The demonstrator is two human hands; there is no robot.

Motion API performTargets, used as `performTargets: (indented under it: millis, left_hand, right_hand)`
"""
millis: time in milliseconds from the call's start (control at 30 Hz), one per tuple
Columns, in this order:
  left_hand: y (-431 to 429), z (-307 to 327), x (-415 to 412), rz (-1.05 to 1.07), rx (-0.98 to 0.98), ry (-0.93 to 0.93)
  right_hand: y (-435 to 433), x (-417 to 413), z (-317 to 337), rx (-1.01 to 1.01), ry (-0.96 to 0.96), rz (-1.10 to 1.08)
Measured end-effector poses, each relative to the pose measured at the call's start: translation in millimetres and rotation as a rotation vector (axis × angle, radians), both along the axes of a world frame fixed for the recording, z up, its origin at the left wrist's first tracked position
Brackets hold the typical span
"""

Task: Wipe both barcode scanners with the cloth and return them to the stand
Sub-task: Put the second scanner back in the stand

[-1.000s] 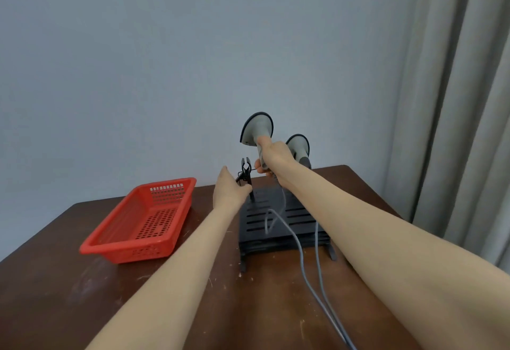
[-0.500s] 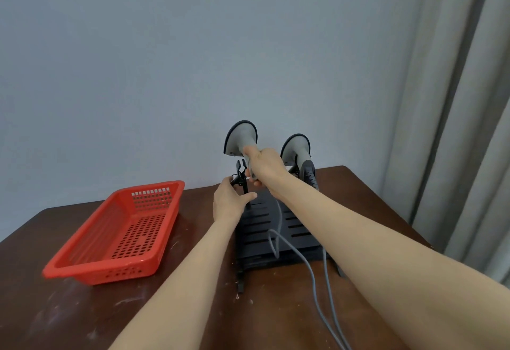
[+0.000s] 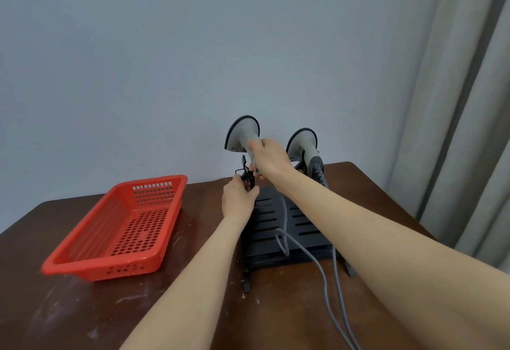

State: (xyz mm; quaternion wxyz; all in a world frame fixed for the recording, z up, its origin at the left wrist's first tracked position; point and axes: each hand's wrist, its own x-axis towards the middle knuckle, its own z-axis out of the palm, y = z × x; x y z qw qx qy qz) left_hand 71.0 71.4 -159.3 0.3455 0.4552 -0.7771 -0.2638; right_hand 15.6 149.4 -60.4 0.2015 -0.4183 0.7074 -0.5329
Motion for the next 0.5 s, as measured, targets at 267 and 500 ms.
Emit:
performTargets:
  millis: [267,500]
  left_hand:
    - [1.9,-0.7,-2.3,0.009,-0.005,-0.052]
    - [-2.1,-2.1,-2.2,0.001,-0.015,-0.083]
  right_hand:
    - [-4.0,1.0,-7.6,0.04,0.009,0.009]
    - [-2.6,3.7,-9.2,0.108,0.206,0.005]
